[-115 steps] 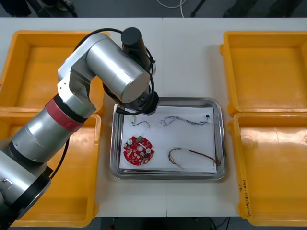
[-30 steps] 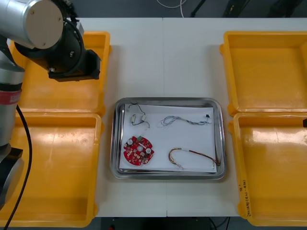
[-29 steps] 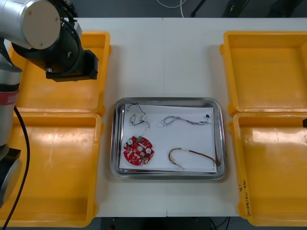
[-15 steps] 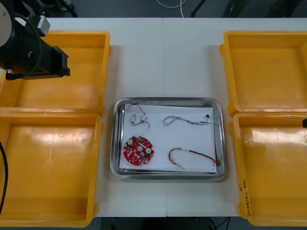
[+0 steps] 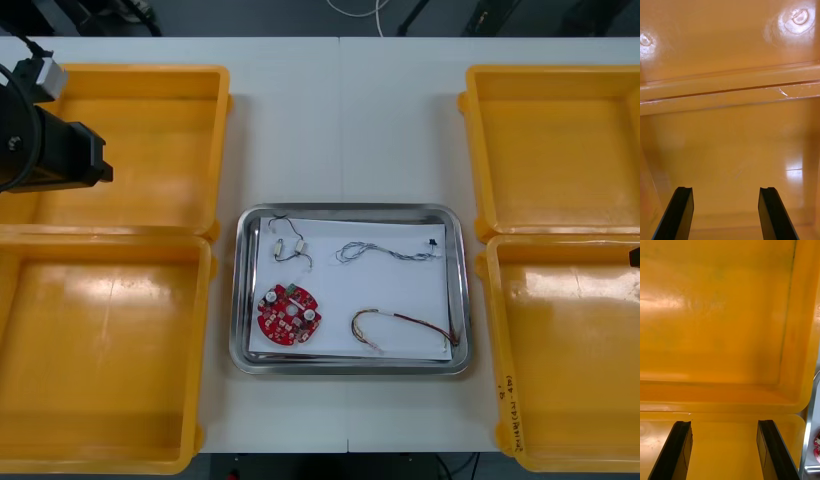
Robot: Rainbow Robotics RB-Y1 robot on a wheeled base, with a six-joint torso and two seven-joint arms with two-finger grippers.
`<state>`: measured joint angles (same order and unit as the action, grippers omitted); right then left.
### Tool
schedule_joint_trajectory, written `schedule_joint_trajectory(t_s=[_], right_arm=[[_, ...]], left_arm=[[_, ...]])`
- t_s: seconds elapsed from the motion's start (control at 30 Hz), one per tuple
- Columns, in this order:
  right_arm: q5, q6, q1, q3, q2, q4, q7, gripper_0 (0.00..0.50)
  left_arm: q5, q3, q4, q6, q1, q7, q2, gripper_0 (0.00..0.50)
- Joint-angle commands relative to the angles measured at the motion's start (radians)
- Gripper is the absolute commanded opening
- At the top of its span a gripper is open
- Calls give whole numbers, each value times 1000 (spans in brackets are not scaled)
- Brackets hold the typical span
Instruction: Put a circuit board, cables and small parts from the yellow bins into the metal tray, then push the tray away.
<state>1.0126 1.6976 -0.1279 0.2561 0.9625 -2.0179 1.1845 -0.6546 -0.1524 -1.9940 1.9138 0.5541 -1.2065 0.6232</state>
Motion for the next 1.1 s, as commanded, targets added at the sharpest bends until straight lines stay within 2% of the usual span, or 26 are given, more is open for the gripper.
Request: schedule_joint_trajectory(t_s=[0.03,0.17,0.57,0.73,1.1], right_arm=[[12,4,10,29,45,-21,7,500],[17,5,10,29,47,-21,7,500],[32,8,-4,29,56,-79,18,500],[121,10,-61,5,59,-85,26,500],[146,7,-217,-199,87,-211,18,500]], left_arm=[[-46,-59,-61,6,-60,-90,73,500],[-92,-98,-89,6,-111,-90,96,500],[-105,-127,-181,6,-237,-105,130,500],[-119,-151,-219,6,-289,-107,133,500],[-151,-179,-290,6,-361,-96,139,500]])
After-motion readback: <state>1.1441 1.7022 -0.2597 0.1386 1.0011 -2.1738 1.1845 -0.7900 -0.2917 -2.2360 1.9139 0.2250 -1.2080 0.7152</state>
